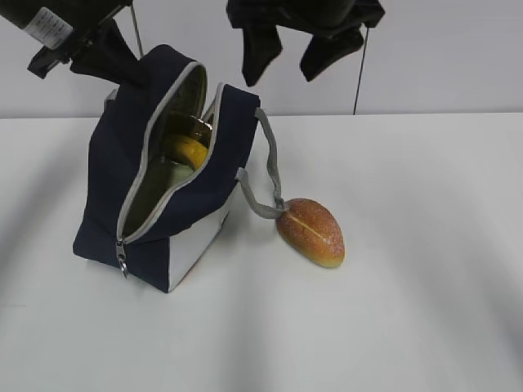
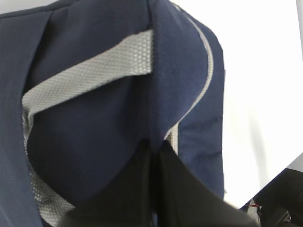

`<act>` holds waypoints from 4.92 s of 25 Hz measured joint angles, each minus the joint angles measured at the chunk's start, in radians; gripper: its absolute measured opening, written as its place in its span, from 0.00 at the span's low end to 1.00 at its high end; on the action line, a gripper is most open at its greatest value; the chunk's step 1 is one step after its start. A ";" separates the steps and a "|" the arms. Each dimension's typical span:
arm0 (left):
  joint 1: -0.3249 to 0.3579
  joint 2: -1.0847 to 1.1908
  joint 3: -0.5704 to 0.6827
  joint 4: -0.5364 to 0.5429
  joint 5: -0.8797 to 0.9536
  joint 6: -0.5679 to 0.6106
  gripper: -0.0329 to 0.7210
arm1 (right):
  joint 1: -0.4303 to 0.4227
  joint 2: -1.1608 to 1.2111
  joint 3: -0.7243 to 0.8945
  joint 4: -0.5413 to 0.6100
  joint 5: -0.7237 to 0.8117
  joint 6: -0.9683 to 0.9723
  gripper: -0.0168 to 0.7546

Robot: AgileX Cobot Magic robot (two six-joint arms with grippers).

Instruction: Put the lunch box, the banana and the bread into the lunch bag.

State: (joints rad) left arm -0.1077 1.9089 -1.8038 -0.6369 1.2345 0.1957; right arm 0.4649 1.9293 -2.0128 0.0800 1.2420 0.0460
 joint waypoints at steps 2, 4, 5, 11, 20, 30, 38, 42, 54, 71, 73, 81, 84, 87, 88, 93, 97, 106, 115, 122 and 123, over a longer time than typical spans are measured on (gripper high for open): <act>0.000 0.000 0.000 0.000 0.000 0.000 0.04 | 0.000 -0.062 0.089 -0.039 0.002 -0.019 0.77; 0.000 0.000 0.000 0.000 0.000 0.000 0.04 | 0.000 -0.112 0.189 -0.080 0.002 -0.040 0.77; 0.000 0.000 0.000 0.000 0.000 0.000 0.04 | 0.000 -0.137 0.231 -0.091 0.002 -0.053 0.77; 0.000 0.000 0.000 0.000 0.000 0.000 0.04 | 0.000 -0.249 0.522 -0.102 -0.090 -0.149 0.77; 0.000 0.000 0.000 0.000 0.000 0.000 0.04 | 0.000 -0.260 0.763 -0.100 -0.342 -0.244 0.77; 0.000 0.000 0.000 0.000 0.000 0.000 0.04 | -0.008 -0.147 0.763 -0.100 -0.521 -0.292 0.77; 0.000 0.000 0.000 0.000 0.000 0.000 0.04 | -0.033 -0.044 0.763 -0.100 -0.607 -0.305 0.78; 0.000 0.000 0.000 0.000 0.000 0.000 0.04 | -0.033 0.009 0.738 -0.092 -0.630 -0.317 0.78; 0.000 0.000 0.000 0.000 0.000 0.000 0.04 | -0.033 0.142 0.644 -0.075 -0.624 -0.324 0.78; 0.000 -0.002 0.000 0.007 0.000 0.000 0.04 | -0.085 0.054 0.642 -0.104 -0.480 -0.317 0.57; 0.000 -0.003 0.000 0.007 0.000 0.000 0.04 | -0.125 0.028 0.642 -0.104 -0.431 -0.313 0.57; 0.000 -0.003 0.000 0.007 0.001 0.000 0.04 | -0.175 -0.196 0.624 -0.052 -0.326 -0.302 0.57; 0.000 -0.003 0.000 0.007 0.001 0.000 0.04 | -0.175 -0.256 0.566 0.083 -0.297 -0.302 0.57; 0.000 -0.003 0.000 0.006 0.001 0.000 0.04 | -0.165 -0.268 0.492 0.270 -0.284 -0.302 0.57; 0.000 -0.003 0.000 0.006 0.001 0.000 0.04 | -0.152 -0.268 0.470 0.313 -0.286 -0.307 0.57; 0.000 -0.003 0.000 0.006 0.001 0.000 0.04 | -0.075 -0.235 0.424 0.484 -0.359 -0.313 0.57; 0.000 -0.003 0.000 0.006 0.001 0.000 0.04 | -0.036 -0.163 0.422 0.599 -0.422 -0.316 0.58; 0.000 -0.003 0.000 0.005 0.001 0.000 0.04 | -0.004 0.026 0.408 0.737 -0.512 -0.318 0.58; 0.000 -0.003 0.000 0.004 0.001 0.000 0.04 | -0.004 0.144 0.326 0.801 -0.551 -0.318 0.65; 0.000 -0.003 0.000 0.001 0.001 0.000 0.04 | -0.004 0.173 0.324 0.802 -0.551 -0.351 0.85; 0.000 -0.003 0.000 0.001 0.001 0.000 0.04 | -0.004 0.172 0.319 0.802 -0.551 -0.353 0.85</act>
State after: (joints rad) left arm -0.1077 1.9057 -1.8038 -0.6364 1.2357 0.1957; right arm 0.4610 2.1009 -1.6933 0.8818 0.6907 -0.3070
